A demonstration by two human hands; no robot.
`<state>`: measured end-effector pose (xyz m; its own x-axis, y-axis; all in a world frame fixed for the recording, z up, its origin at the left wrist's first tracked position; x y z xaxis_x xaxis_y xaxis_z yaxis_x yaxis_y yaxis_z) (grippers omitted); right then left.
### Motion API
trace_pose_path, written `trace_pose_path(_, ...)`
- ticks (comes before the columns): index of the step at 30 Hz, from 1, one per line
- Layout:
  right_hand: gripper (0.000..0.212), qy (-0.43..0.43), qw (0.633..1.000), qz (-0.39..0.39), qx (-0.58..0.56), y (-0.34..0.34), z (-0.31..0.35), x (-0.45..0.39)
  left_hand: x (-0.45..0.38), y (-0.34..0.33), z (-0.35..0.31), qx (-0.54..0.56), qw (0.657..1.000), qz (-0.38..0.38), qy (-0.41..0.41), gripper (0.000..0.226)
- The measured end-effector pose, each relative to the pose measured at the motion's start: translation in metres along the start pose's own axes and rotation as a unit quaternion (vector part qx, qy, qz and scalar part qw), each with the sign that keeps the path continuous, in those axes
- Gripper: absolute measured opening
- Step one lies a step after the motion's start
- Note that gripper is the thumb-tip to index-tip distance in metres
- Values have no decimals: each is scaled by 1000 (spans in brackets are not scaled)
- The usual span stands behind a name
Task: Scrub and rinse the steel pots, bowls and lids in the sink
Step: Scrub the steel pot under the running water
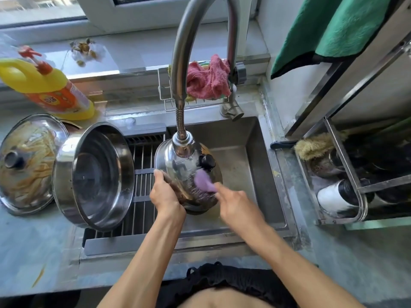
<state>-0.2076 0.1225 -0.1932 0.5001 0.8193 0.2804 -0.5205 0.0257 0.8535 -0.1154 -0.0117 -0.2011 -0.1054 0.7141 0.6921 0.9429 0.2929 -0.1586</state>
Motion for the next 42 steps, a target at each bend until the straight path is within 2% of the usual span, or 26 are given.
trace_pose_path(2, 32, -47, 999, -12, -1, 1, -8, 0, 2, -2, 1, 13, 1000, -1, -1, 52)
trace_pose_path(5, 36, 26, 1000, 5, -3, 2, 10, 15, 4, -7, -2, 9, 1000, -10, 4, 51)
trace_pose_path(9, 32, -66, 997, -24, 11, 11, -16, 5, 10, -10, 1, 12, 1000, -11, 22, 45)
trace_pose_path(13, 40, 50, 998, -20, 42, 10, 5, 20, 9, -11, 2, -3, 999, -21, 35, 39)
trace_pose_path(17, 44, -22, 992, -61, 112, 16, -21, 9, 10, -6, 4, 1, 999, -18, 42, 40)
trace_pose_path(20, 51, 46, 982, -90, 161, 3, -2, 26, 13, -10, 3, 10, 999, -20, 46, 38)
trace_pose_path(23, 55, 13, 973, -149, 178, 3, -22, 16, 13, -8, 4, 28, 998, -10, 60, 40)
trace_pose_path(25, 55, -28, 980, -136, 145, 6, -26, 15, 14, -8, 5, 25, 998, -7, 58, 36)
trace_pose_path(29, 45, 66, 994, -85, 28, 4, -3, 31, 15, -9, 4, 5, 999, -1, 35, 34)
trace_pose_path(30, 42, 55, 996, -72, 2, 6, -8, 29, 14, -7, 5, 8, 999, 9, 32, 35)
trace_pose_path(32, 38, -30, 997, -68, -36, 9, -23, 21, 15, -3, 5, 27, 999, 34, 27, 37)
trace_pose_path(34, 35, -60, 995, -65, -36, 9, -23, 21, 16, -3, 5, 39, 998, 36, 20, 39)
trace_pose_path(37, 38, 15, 999, -29, -24, 6, -12, 31, 18, -3, 2, 54, 998, 33, 25, 39)
trace_pose_path(40, 33, -70, 997, -37, -9, 13, -36, 20, 17, 2, 1, 68, 996, 44, 46, 40)
trace_pose_path(42, 32, -54, 998, -34, -13, 9, -30, 22, 15, 2, 2, 45, 998, 30, 30, 43)
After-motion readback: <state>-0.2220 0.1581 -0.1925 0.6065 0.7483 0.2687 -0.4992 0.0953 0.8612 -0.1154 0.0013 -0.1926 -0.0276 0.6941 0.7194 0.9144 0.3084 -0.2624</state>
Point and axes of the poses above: each hand's wrist, its own x-axis away from the middle knuckle, its own y-axis out of the back of the hand, z = x × y, the point moved 1 cm from there along -x, towards the middle knuckle, and after that the axes turned 10 degrees about x, right-handed, at the moved point
